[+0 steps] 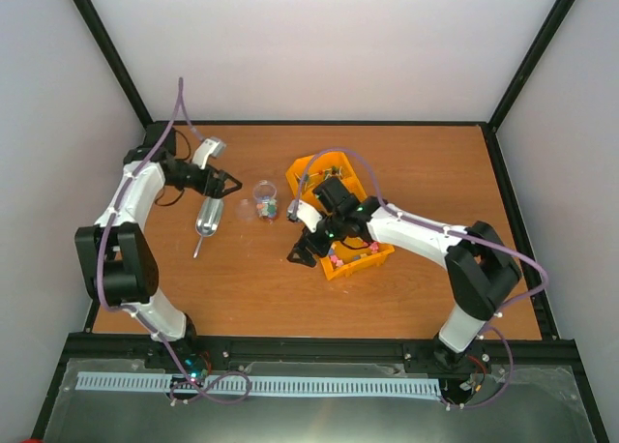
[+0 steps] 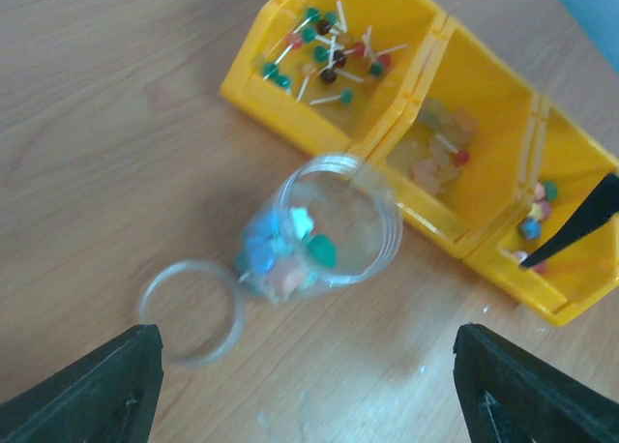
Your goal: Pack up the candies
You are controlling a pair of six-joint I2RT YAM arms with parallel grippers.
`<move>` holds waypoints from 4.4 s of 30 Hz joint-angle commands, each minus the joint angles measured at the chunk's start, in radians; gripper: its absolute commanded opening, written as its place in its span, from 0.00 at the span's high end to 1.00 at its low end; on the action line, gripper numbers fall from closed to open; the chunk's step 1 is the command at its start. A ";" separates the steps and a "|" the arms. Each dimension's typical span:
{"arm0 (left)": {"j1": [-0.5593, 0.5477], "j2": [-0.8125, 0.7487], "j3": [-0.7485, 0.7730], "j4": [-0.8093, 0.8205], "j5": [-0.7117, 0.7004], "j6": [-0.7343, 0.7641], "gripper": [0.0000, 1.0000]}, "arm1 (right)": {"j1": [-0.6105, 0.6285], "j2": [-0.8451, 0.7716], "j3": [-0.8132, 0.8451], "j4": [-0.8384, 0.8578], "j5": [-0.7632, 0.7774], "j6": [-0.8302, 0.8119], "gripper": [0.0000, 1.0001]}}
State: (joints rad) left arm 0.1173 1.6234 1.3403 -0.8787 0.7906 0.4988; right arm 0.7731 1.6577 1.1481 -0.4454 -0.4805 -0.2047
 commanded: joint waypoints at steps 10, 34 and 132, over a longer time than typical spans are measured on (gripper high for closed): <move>-0.111 0.213 0.163 0.036 0.001 -0.099 0.22 | 0.060 0.158 0.048 0.024 0.091 -0.015 0.00; -0.186 0.326 0.201 0.004 0.013 -0.072 0.31 | -0.150 0.061 -0.086 0.010 0.263 -0.092 0.00; -0.352 0.279 0.108 0.023 -0.726 0.076 0.16 | -0.216 -0.516 -0.244 -0.076 -0.094 -0.371 0.00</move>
State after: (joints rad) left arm -0.2401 1.8591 1.3899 -0.8570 0.1184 0.5503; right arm 0.5652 1.1709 0.8948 -0.5095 -0.5587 -0.5560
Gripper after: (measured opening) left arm 0.822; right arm 1.000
